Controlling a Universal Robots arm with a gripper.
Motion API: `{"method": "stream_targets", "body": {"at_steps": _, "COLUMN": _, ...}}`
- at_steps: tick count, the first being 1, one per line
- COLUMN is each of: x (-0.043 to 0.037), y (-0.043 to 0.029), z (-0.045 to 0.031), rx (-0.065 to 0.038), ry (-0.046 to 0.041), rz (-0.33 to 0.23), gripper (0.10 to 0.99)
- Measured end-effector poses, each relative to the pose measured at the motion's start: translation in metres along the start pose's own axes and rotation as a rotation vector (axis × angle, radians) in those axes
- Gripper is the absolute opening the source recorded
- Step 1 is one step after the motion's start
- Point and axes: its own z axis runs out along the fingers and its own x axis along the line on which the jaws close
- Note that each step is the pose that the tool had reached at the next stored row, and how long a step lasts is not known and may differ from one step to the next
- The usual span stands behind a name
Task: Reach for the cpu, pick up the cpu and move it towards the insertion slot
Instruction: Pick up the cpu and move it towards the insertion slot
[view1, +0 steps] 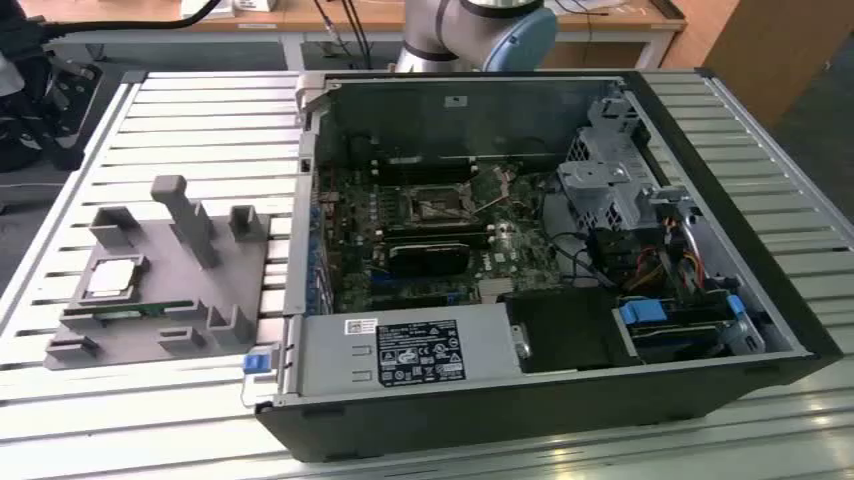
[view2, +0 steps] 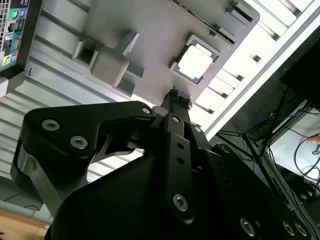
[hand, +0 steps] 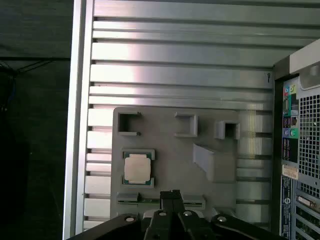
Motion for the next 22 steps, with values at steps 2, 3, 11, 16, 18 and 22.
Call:
{"method": "stream_targets", "body": {"at_steps": 2, "x": 0.0, "y": 0.0, "z": 0.0, "rx": 0.0, "ry": 0.0, "rz": 0.0, "gripper": 0.106}}
{"method": "stream_targets", "body": {"at_steps": 3, "x": 0.0, "y": 0.0, "z": 0.0, "rx": 0.0, "ry": 0.0, "rz": 0.0, "gripper": 0.106}}
{"method": "stream_targets", "body": {"at_steps": 11, "x": 0.0034, "y": -0.0006, "z": 0.0001, "rx": 0.0, "ry": 0.0, "rz": 0.0, "gripper": 0.106}}
{"method": "stream_targets", "body": {"at_steps": 16, "x": 0.0167, "y": -0.001, "z": 0.0005, "rx": 0.0, "ry": 0.0001, "rz": 0.0, "gripper": 0.106}}
{"method": "stream_targets", "body": {"at_steps": 18, "x": 0.0201, "y": -0.0011, "z": 0.0012, "rx": 0.0, "ry": -0.0002, "rz": 0.0, "gripper": 0.106}}
{"method": "stream_targets", "body": {"at_steps": 22, "x": 0.0253, "y": -0.0016, "z": 0.0034, "rx": 0.0, "ry": -0.0007, "rz": 0.0, "gripper": 0.106}}
